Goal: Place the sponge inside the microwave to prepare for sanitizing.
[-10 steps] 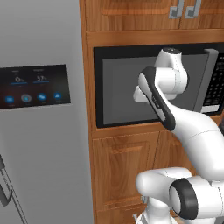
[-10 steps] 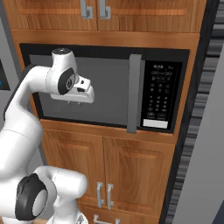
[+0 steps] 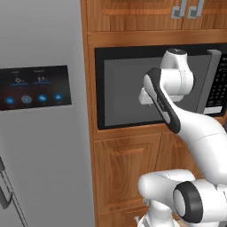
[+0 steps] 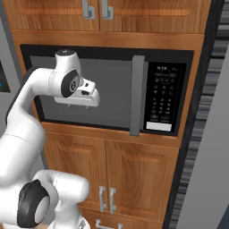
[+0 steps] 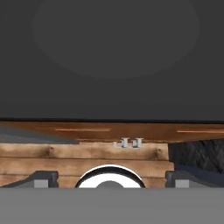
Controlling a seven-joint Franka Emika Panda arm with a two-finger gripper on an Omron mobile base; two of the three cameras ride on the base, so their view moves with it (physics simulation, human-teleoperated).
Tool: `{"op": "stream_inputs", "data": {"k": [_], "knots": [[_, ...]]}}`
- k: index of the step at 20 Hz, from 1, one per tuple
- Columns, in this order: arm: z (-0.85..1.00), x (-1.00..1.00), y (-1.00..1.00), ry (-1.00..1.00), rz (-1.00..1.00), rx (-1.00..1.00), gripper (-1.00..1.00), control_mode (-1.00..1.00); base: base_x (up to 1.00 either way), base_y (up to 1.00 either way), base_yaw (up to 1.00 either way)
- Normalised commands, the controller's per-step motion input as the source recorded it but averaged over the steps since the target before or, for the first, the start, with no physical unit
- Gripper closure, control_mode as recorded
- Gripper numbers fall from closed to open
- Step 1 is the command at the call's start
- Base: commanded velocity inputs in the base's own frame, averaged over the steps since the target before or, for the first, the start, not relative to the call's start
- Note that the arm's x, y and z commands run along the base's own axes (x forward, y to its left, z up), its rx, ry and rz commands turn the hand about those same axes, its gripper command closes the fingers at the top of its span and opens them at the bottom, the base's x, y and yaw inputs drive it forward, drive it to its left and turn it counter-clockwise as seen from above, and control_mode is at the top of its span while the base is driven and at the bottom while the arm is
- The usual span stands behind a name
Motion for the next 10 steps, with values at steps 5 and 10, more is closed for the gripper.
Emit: {"op": "stream_inputs", "data": {"k": [5,10], "knots": [[0.09,-0.16,-0.96,-0.34,-0.02,-0.02,-1.00,-1.00,0.00,0.00,0.00],[0.06,-0.21,-0.93,-0.19,-0.07,0.00,-1.00,-1.00,0.00,0.00,0.00]]}}
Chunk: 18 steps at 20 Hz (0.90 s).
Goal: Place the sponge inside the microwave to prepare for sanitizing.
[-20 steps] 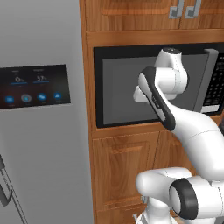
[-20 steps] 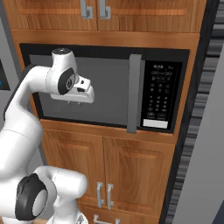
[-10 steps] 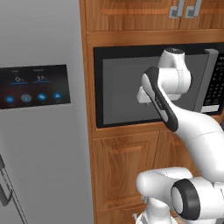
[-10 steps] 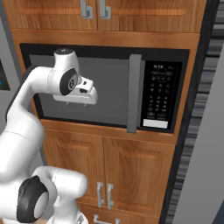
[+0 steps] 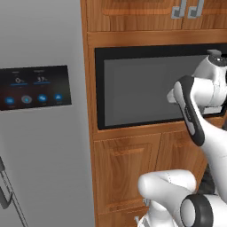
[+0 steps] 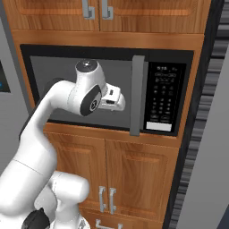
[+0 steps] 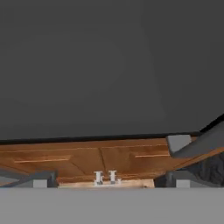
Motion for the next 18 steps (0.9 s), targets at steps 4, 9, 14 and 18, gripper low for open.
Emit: {"op": "stream_inputs", "data": {"k": [4,9,14,18], "knots": [[0.00,-0.30,-0.98,0.00,-0.20,0.01,-1.00,-1.00,0.00,0.00,0.00],[0.00,-0.24,-0.91,-0.04,-0.16,0.02,-1.00,-1.00,0.00,0.00,0.00],[0.00,0.06,-0.32,-0.08,0.01,0.05,-1.00,-1.00,0.00,0.00,0.00],[0.00,0.23,-0.02,-0.06,0.05,0.00,-1.00,-1.00,0.00,0.00,0.00]]}}
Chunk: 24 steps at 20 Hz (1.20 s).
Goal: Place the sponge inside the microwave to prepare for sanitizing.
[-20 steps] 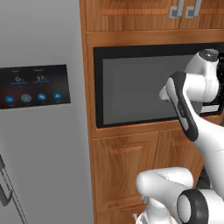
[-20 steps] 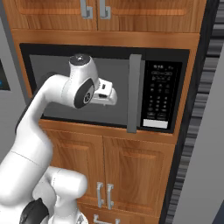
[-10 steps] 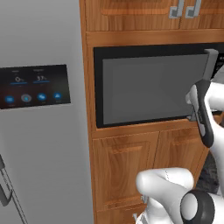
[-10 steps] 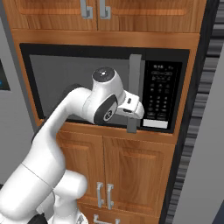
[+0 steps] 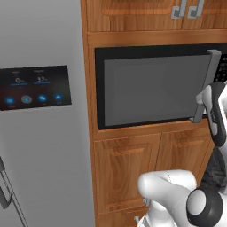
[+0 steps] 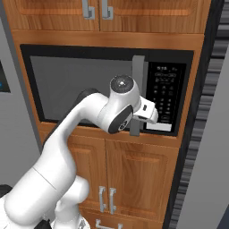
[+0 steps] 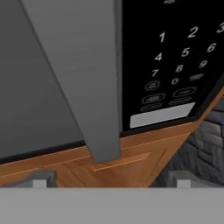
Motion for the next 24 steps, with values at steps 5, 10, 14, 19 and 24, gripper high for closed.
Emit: {"op": "stream_inputs", "data": {"k": [5,10,14,19,24], "knots": [[0.00,0.06,0.00,-0.05,0.02,0.00,-1.00,-1.00,0.00,0.00,0.00],[0.00,0.11,0.04,-0.07,0.00,-0.01,-1.00,-1.00,0.00,0.00,0.00],[0.00,0.19,0.06,-0.10,0.00,-0.01,-1.00,-1.00,0.00,0.00,0.00],[0.00,0.12,0.00,-0.05,0.00,0.00,-1.00,-1.00,0.00,0.00,0.00],[0.00,0.28,0.00,0.00,0.00,0.00,-1.00,-1.00,0.00,0.00,0.00]]}}
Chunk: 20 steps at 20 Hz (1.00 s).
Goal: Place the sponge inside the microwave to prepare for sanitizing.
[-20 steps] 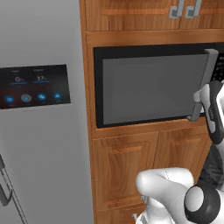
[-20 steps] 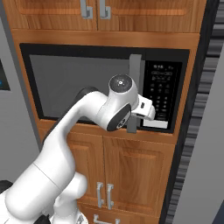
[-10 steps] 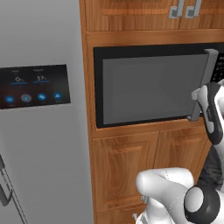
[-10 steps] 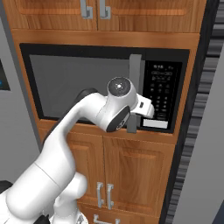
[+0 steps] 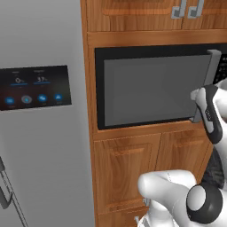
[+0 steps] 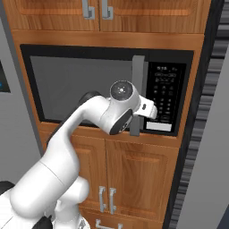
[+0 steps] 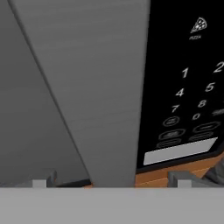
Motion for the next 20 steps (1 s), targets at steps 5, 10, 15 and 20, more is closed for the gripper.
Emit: {"op": "stream_inputs", "data": {"k": [5,10,15,20], "knots": [[0.00,0.31,-0.17,0.00,0.02,0.00,-1.00,-1.00,0.00,0.00,0.00],[0.00,0.21,-0.27,0.00,0.06,0.00,-1.00,-1.00,0.00,0.00,0.00],[-0.01,0.20,-0.01,-0.05,0.02,0.00,-1.00,-1.00,0.00,0.00,0.00],[0.00,0.20,0.00,-0.05,0.00,0.00,-1.00,-1.00,0.00,0.00,0.00]]}}
